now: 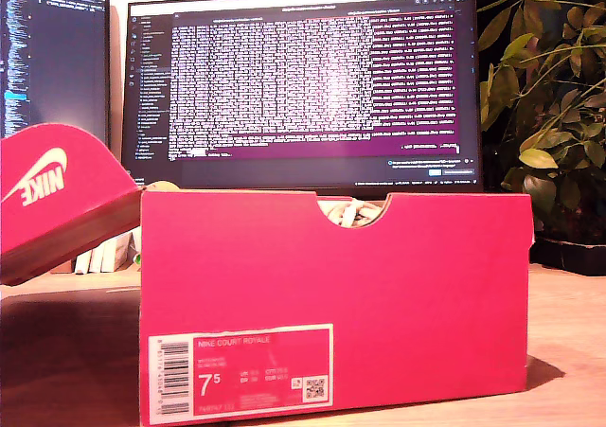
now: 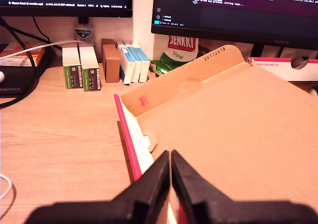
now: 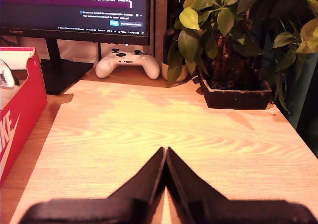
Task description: Close the red shoebox by pushing the lid with your left arm and holding the box in place with your right arm
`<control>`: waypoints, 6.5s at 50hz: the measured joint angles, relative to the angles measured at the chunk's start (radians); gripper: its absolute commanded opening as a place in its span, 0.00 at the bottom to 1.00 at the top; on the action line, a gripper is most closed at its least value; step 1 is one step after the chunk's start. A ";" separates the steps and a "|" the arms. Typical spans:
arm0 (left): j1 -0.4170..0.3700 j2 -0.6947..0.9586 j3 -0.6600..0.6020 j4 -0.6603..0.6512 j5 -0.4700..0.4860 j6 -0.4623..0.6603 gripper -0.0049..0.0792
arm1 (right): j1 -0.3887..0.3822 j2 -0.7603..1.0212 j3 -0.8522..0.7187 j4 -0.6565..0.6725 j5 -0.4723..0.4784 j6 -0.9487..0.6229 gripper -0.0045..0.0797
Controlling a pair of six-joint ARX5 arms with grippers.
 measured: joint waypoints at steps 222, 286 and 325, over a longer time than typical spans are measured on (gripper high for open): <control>0.386 1.432 0.710 -0.655 0.672 0.092 0.04 | 0.393 1.550 0.737 0.195 -0.361 0.059 0.04; 0.282 1.229 1.050 -0.902 1.044 0.150 0.04 | 0.407 1.550 0.737 0.196 -0.369 0.059 0.04; -0.146 1.229 1.050 -0.336 0.982 -0.266 0.04 | 0.196 1.550 0.947 0.069 -0.442 0.059 0.04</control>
